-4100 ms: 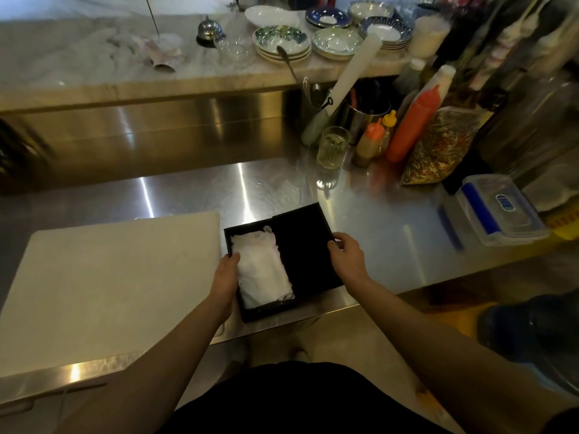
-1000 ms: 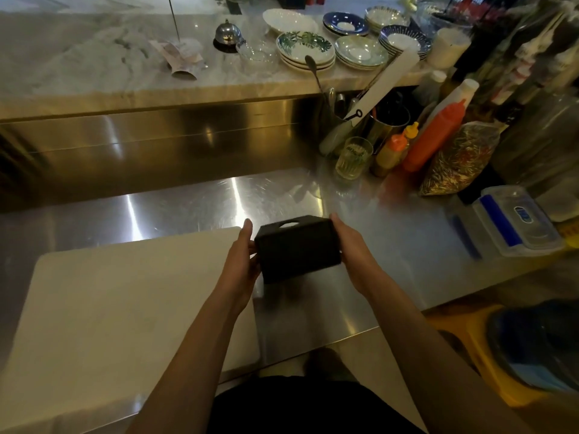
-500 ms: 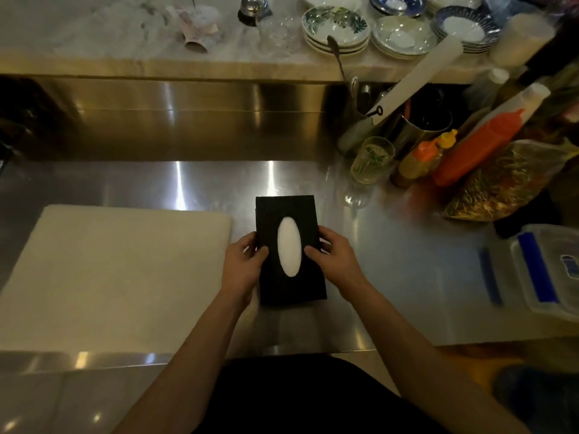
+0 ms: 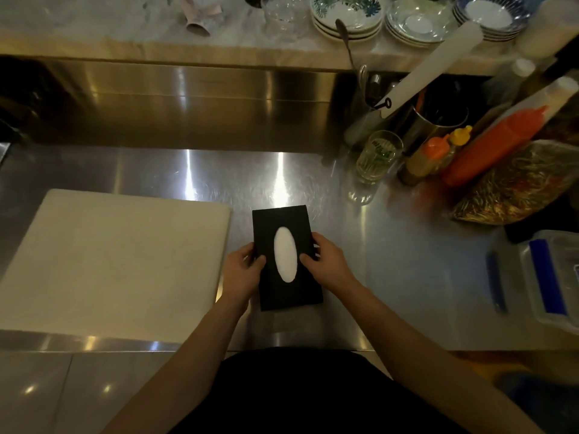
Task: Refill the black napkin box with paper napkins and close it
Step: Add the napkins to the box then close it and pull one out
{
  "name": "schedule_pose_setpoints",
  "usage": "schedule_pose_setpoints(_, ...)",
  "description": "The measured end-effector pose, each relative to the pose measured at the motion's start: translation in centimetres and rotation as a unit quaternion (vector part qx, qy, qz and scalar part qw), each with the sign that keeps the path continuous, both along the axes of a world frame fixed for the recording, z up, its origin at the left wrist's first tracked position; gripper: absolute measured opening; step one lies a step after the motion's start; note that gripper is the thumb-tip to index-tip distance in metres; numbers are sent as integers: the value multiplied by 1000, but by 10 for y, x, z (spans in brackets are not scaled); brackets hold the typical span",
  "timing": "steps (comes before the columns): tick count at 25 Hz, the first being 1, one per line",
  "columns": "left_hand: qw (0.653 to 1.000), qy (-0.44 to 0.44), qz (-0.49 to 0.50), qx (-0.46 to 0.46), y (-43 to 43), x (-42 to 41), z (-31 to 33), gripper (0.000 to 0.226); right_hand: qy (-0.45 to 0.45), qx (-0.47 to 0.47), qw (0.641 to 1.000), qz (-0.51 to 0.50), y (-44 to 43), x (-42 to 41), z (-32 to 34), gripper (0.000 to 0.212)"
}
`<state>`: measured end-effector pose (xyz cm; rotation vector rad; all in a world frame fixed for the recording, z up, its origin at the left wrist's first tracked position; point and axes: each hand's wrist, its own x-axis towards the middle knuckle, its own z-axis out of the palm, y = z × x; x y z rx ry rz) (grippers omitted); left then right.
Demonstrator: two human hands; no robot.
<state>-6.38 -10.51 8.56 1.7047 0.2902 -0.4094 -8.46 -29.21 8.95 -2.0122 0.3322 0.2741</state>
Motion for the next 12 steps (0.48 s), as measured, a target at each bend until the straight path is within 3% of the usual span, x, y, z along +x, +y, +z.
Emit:
schedule_pose_setpoints(4,999,-27,-39,4,4,-2,-2,32,-51,-145,987,36,14,-7,-2,55)
schedule_pose_setpoints(12,995,-63,-70,28,7,-1,-5,31,0,-300,952,58,42,1,-12,51)
